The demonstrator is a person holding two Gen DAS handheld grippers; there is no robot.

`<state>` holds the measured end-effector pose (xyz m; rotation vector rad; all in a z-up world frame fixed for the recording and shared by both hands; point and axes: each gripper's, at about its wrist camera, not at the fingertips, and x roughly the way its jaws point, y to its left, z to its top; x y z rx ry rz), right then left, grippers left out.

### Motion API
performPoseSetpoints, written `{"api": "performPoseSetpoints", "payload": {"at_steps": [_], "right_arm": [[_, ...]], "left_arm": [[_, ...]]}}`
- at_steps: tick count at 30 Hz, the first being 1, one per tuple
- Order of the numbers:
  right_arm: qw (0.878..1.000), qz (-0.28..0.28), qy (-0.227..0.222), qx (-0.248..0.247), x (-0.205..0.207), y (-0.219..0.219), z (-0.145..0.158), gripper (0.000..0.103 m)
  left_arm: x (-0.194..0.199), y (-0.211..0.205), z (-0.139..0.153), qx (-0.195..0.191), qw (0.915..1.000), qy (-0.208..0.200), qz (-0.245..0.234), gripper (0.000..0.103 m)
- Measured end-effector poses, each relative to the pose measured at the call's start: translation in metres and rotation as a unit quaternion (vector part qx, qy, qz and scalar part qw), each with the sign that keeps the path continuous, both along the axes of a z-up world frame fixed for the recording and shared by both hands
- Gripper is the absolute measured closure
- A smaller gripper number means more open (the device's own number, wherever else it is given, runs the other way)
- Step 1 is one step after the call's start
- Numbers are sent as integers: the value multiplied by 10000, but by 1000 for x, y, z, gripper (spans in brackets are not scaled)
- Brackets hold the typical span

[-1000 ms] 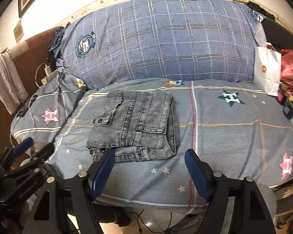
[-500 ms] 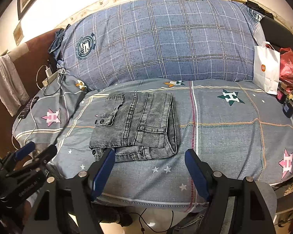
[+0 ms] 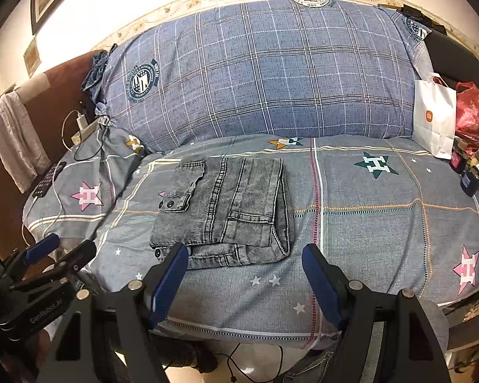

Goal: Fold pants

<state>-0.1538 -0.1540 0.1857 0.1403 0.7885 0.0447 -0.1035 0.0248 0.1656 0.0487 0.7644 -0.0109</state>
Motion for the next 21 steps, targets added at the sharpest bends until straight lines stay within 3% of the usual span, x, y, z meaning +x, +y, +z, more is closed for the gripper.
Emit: {"api": "performPoseSetpoints", "payload": {"at_steps": [21], "right_arm": [[9999, 119, -21, 81, 1, 2, 0, 26]], "left_arm": [[2, -1, -2, 153, 9998, 92, 11, 23]]}}
